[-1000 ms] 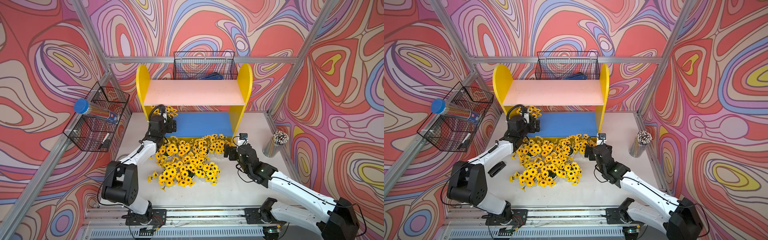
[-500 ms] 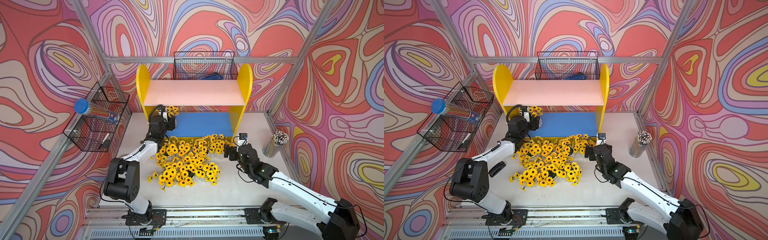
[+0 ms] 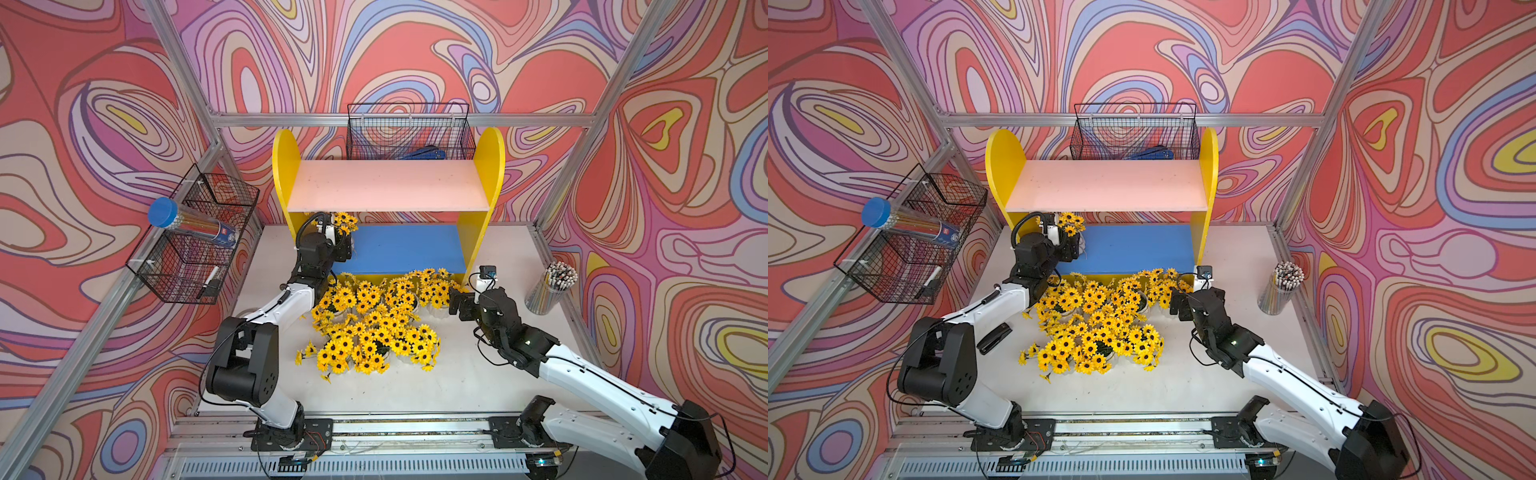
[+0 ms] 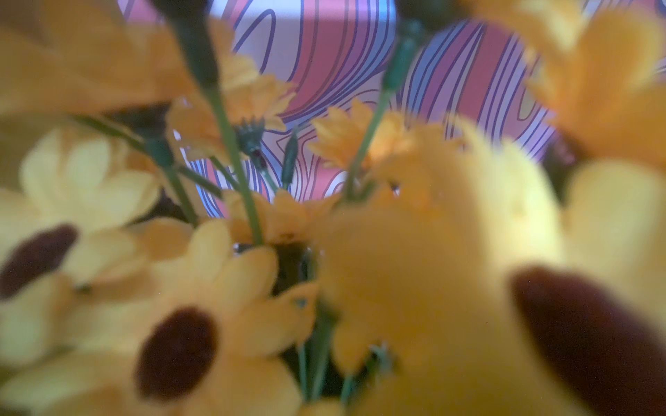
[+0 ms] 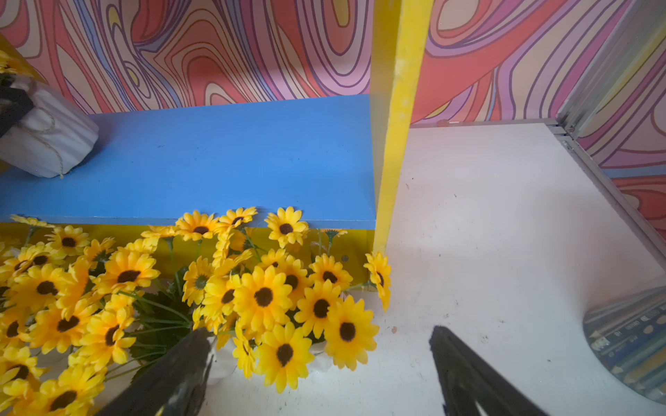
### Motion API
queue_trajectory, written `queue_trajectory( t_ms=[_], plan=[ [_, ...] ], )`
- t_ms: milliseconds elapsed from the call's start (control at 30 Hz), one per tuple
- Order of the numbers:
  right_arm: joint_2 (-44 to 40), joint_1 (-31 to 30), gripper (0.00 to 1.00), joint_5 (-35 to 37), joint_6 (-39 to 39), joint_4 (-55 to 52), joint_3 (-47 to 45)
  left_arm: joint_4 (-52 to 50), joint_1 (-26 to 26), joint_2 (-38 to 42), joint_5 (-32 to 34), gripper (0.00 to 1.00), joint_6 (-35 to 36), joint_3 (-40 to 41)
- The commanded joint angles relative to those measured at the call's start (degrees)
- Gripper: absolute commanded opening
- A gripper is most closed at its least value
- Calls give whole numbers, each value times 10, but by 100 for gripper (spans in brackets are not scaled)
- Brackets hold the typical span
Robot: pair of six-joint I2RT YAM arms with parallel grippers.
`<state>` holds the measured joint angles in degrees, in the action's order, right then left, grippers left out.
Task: Take the sunflower pots off the shelves
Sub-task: Pick up the sunflower pot from the shelf.
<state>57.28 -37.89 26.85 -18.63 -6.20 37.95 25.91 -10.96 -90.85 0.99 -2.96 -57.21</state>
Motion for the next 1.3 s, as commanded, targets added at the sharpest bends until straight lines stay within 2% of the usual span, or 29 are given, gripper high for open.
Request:
queue_trajectory(
  t_ms=[0,400,600,1100,1267],
  plan=[
    [-9,4,98,0,7,7,-2,-59,2,22,-9,40,10,12],
    [-27,4,98,-9,11,12,-6,-150,-30,68,-5,35,22,-15],
    [-54,4,98,-91,26,36,-17,-172,-59,90,0,30,29,-24],
    [-70,4,98,-66,34,10,-14,-191,-105,100,-10,27,21,-61],
    [-70,7,98,-54,30,4,-11,-199,-140,111,0,26,41,-81]
  ],
)
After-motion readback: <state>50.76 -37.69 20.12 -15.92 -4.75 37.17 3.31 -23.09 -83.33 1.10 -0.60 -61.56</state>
